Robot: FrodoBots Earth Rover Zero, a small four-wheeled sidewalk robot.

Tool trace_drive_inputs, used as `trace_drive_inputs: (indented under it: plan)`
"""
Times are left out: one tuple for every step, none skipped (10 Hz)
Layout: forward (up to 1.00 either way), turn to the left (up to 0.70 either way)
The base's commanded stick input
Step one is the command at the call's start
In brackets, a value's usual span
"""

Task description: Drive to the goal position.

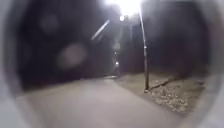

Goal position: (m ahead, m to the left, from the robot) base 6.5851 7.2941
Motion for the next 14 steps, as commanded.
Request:
trace_drive_inputs:
  plan:
    - [0.85,0.00]
    - [0.85,0.00]
    - [0.85,0.00]
    - [0.85,-0.17]
    - [0.85,-0.34]
    - [0.85,-0.21]
    - [0.85,0.00]
    - [0.85,0.01]
    - [0.85,0.03]
    - [0.85,0.00]
    - [0.85,0.00]
    - [0.85,0.00]
    - [0.85,0.00]
    - [0.85,0.00]
